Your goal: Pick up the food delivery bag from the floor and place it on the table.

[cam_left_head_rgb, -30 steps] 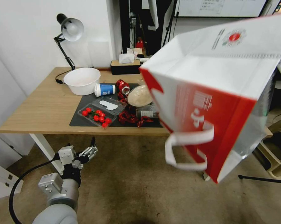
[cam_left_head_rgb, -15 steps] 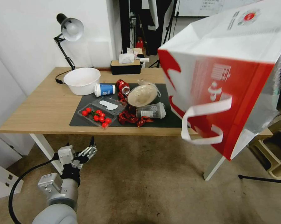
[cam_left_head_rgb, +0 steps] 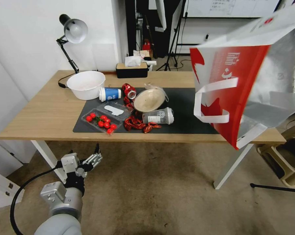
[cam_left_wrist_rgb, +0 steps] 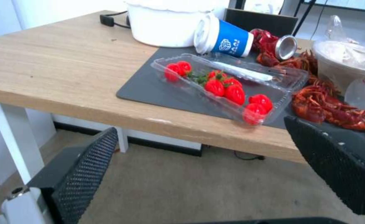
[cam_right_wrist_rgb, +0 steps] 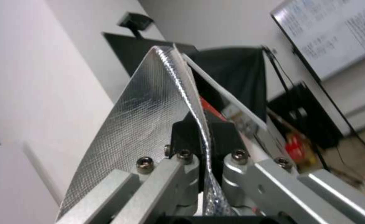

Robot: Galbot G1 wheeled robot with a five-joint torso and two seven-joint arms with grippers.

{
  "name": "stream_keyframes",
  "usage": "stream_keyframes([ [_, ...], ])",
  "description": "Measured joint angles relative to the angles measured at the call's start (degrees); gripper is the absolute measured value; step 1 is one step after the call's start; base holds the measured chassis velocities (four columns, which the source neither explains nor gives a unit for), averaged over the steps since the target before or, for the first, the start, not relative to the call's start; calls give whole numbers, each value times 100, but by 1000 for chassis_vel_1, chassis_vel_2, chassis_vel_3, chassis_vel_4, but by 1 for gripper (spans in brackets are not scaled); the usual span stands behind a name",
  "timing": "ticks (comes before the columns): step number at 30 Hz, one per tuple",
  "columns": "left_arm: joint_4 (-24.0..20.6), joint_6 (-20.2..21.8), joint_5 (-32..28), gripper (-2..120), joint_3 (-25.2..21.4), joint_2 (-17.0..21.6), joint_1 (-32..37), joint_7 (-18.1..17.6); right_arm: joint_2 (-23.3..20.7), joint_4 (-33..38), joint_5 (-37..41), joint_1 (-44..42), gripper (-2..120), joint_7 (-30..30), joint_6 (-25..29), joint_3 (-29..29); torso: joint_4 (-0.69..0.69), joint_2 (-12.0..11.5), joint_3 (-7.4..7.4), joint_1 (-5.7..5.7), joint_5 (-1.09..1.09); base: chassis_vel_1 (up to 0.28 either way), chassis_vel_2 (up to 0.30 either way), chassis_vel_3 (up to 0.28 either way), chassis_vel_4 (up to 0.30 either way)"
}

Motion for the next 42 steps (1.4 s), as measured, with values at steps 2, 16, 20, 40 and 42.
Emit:
stream_keyframes([
  [2,2,-2,1,100,-1,2,2,0,-16,-61,93,82,0,193,-78,-92,0,0,0,0,1,0,0,0,0],
  [16,3,-10,112,100,41,-37,51,13,-42,-771,605,656,0,975,-359,-999,0,-1,-1,0,0,0,0,0,0],
  [20,-6,-10,112,100,23,-29,53,13,0,-860,558,668,0,1030,-428,-1049,0,-1,-1,0,0,0,0,0,0],
  [40,-25,-21,121,100,6,-36,90,14,85,-1019,480,982,12,1148,-497,-1354,2,-1,0,0,1,0,0,0,0],
  [42,-25,-22,121,100,3,-36,89,14,109,-1026,448,1027,22,1167,-503,-1390,0,-1,-1,0,-1,0,0,0,0],
])
